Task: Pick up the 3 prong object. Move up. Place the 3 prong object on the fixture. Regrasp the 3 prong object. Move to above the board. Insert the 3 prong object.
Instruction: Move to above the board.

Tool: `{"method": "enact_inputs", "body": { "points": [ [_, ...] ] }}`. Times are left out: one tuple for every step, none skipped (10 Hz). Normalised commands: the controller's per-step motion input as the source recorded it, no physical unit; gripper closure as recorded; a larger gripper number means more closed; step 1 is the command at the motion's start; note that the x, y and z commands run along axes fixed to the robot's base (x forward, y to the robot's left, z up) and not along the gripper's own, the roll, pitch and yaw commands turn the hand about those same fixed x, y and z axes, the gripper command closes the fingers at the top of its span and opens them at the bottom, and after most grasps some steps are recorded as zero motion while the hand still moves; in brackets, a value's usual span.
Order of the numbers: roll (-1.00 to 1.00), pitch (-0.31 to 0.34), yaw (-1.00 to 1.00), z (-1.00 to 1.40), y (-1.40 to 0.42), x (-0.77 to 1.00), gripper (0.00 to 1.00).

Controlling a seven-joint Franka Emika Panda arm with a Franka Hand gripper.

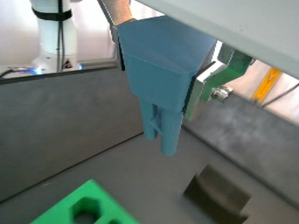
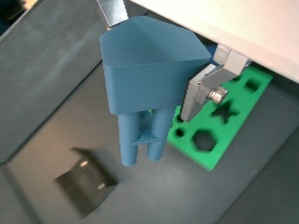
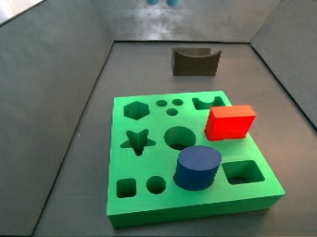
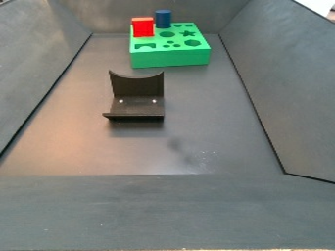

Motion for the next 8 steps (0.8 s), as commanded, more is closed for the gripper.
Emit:
{"method": "enact_inputs", "body": {
  "points": [
    [-1.0,-0.057,-0.07,0.05,-0.05,-0.17,1.0],
    [-1.0,-0.082,-0.07,0.04,-0.01,-0.17,1.0],
    [-1.0,-0.148,-0.06,0.03,0.05,-0.18,1.0],
    [-0.91,-0.189,-0.05,0.02,0.07,-0.18,1.0],
    [-0.64,-0.206,-0.02,0.02,0.09,-0.19,1.0],
    [-0.52,-0.208,-0.02,0.02,0.08,-0.18,1.0],
    [-0.3,-0.176,0.0,0.01,0.06,-0.14,1.0],
    [-0.23,-0.155,0.0,0.01,0.06,-0.12,1.0]
  ]
}}
